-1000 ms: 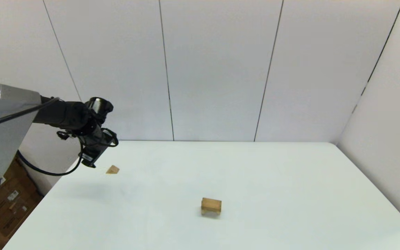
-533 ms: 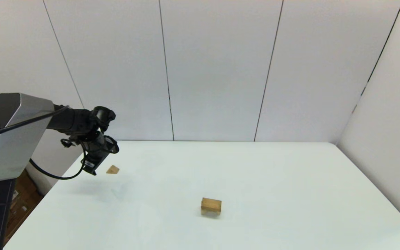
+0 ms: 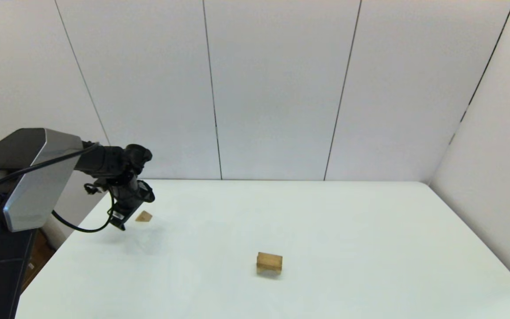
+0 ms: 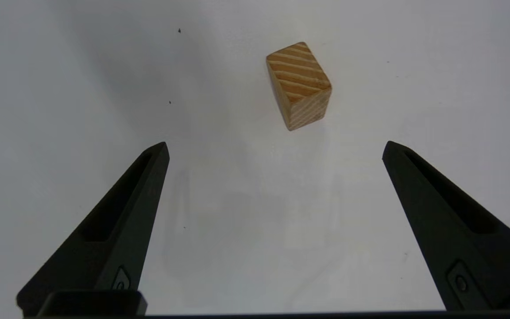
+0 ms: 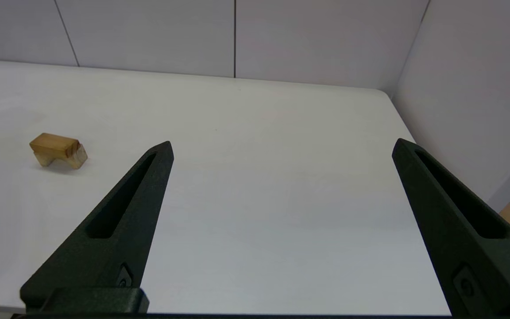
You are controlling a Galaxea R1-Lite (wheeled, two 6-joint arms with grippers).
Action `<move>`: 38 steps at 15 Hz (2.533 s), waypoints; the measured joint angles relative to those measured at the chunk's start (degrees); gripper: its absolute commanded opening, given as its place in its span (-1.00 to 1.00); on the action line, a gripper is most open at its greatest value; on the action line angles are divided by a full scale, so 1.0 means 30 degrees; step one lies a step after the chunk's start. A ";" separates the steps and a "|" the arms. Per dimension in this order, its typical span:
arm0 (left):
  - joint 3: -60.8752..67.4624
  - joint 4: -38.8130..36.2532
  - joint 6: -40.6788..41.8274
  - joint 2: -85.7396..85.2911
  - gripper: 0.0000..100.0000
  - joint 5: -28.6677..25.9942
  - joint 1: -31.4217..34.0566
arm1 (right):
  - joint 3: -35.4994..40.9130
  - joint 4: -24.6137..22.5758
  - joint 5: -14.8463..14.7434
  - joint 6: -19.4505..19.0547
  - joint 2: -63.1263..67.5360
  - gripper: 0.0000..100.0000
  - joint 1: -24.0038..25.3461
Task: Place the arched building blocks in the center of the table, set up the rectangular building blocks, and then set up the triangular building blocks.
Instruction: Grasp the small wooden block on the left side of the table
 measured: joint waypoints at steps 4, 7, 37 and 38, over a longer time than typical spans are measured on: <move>-0.0772 0.0065 0.0110 0.0772 1.00 0.0000 -0.0045 | 0.0000 0.0000 0.0012 -0.0008 0.0000 1.00 0.0008; -0.1776 0.0882 0.0126 0.1276 1.00 0.0000 -0.0028 | 0.0000 0.0000 0.0004 -0.0008 0.0000 1.00 0.0008; -0.3677 0.2215 0.0358 0.2885 -1.00 0.1479 0.0118 | 0.0000 -0.0008 0.0000 0.0000 0.0000 1.00 0.0008; -0.3657 0.2206 0.0349 0.2690 -1.00 0.1304 0.0118 | 0.0000 -0.0008 0.0004 0.0000 0.0000 1.00 0.0000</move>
